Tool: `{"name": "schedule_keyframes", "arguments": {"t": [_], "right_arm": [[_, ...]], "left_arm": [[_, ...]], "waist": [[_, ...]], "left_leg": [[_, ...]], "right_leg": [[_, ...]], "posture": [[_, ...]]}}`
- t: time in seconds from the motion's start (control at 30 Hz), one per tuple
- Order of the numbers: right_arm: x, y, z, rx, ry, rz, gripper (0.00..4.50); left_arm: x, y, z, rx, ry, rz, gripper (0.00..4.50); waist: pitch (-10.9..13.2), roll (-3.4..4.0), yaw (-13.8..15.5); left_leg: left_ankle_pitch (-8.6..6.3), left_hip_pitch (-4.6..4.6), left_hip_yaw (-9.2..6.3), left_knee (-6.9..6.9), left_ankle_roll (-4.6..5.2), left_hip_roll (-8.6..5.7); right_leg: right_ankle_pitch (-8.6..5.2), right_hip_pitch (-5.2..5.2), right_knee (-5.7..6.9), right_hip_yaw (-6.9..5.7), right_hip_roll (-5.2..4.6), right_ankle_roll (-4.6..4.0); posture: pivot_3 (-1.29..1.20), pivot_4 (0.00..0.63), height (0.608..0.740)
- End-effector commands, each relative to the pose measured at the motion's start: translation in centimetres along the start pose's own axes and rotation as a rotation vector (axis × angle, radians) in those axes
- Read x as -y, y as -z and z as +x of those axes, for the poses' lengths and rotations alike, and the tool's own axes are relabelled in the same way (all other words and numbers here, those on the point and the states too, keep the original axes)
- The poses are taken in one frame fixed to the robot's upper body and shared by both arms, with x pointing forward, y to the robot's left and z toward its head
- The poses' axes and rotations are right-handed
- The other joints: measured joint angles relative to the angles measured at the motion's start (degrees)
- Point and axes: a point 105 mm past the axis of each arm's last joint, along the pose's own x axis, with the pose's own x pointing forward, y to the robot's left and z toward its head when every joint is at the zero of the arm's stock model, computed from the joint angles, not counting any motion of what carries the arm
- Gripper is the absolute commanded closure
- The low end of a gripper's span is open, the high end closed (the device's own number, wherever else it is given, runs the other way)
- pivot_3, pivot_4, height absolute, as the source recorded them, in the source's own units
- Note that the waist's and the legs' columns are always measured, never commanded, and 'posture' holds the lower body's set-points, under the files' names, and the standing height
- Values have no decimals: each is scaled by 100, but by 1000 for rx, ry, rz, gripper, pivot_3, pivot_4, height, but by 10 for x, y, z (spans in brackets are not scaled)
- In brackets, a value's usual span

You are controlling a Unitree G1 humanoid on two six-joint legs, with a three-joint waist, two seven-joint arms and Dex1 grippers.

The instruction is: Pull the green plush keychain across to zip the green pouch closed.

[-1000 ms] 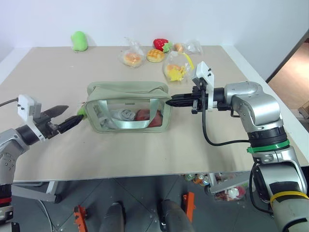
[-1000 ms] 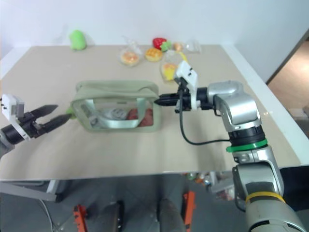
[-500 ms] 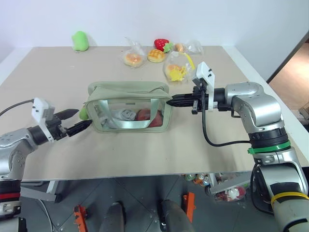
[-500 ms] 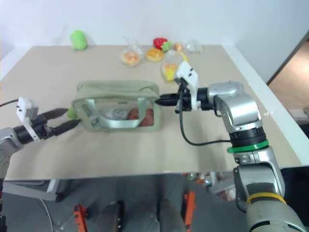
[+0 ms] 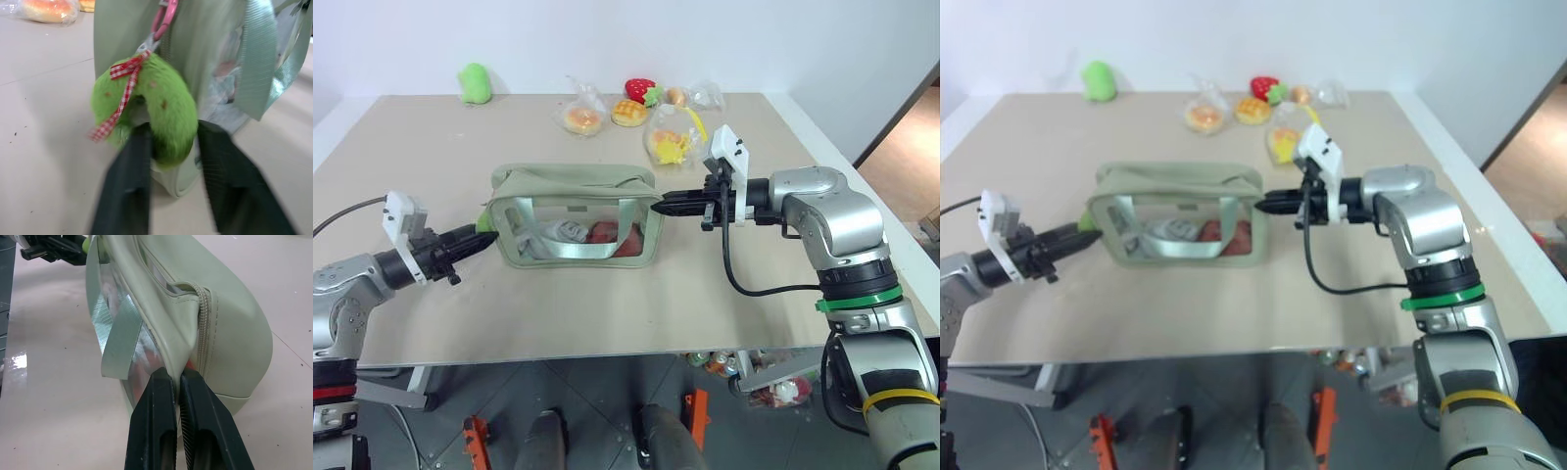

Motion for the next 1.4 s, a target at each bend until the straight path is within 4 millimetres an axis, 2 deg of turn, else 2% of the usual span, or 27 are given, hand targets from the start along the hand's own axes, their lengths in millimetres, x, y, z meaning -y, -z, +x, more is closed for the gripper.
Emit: {"name": "schedule_keyframes", "arguments": {"t": [0.03, 0.2, 0.3, 0.4, 0.57, 0.73, 0.9, 0.97, 1.1, 1.2, 1.3, 1.33, 1.4], "right_arm": [[2, -11, -5, 20, 12, -35, 4500], [3, -12, -4, 22, 11, -38, 4500], [3, -11, -2, 22, 10, -40, 4500], [3, -11, -1, 25, 9, -37, 4500], [3, -11, 0, 26, 8, -39, 4500], [3, -11, 0, 26, 9, -40, 4500], [3, -11, 0, 25, 14, -40, 4500], [4, -11, -1, 23, 18, -40, 4500], [4, -11, -2, 23, 26, -37, 4500], [5, -10, -3, 21, 31, -37, 4500], [5, -10, -3, 22, 33, -35, 4500], [5, -10, -3, 22, 35, -35, 4500], [5, -9, -2, 23, 35, -34, 4500]], "left_arm": [[-5, -18, -16, 37, -29, 21, 4412], [-7, -19, -24, 38, -38, -9, 4412], [-10, -26, -24, 64, -60, 2, 4412], [-14, -36, -15, 91, -91, 63, 4412], [-14, -69, 14, 182, -132, 287, 4412], [13, -105, 45, 292, -36, 519, 4412], [48, -121, 66, 343, 120, 641, 4412], [59, -124, 69, 338, 180, 658, 4412], [71, -111, 70, 242, 273, 694, 4412], [68, -106, 67, 202, 272, 700, 4412], [59, -109, 63, 199, 241, 676, 4412], [55, -112, 62, 206, 220, 657, 3736], [50, -119, 59, 222, 191, 636, 3155]], "waist": [[0, 0, -4], [0, 0, -2], [0, 0, -1], [0, 0, 0], [-1, -1, 4], [-1, -2, 5], [-1, -2, -8], [-1, -2, -6], [-1, -1, -7], [-1, -1, -6], [-1, -2, -4], [-1, -2, -4], [-1, -1, -4]], "left_leg": [[0, 0, 0, 0, 0, 0], [0, -1, 0, 0, 0, 0], [0, 0, 0, 0, 0, 0], [0, 0, 0, 0, 0, 0], [2, 1, 1, 7, 0, -1], [3, 0, 2, 9, 0, -1], [2, 1, 6, 7, 0, -1], [2, 0, 5, 7, 0, -1], [2, 0, 7, 8, 0, -1], [2, 1, 7, 9, 0, -1], [3, 0, 7, 11, 1, -1], [3, 0, 8, 12, 1, -1], [3, 0, 8, 14, 1, -1]], "right_leg": [[0, 0, 0, 0, 0, 0], [0, 0, 0, 0, -1, 0], [0, 0, 0, 0, -1, 0], [0, 0, 0, 0, 0, 0], [5, 5, 0, 2, 0, 5], [17, 5, 0, 7, 3, 10], [21, 4, 0, 17, 6, 15], [22, 4, 0, 17, 7, 17], [21, 4, 0, 21, 7, 17], [21, 3, 0, 24, 8, 17], [21, 4, 0, 25, 8, 16], [21, 4, 0, 27, 8, 17], [21, 5, 0, 27, 8, 17]], "posture": [[0, 150, 740], [0, 150, 740], [0, 150, 740], [0, 150, 740], [0, 150, 740], [0, 150, 740], [0, 150, 740], [0, 150, 740], [0, 150, 740], [0, 150, 740], [0, 150, 740], [0, 150, 740], [0, 150, 740]]}}
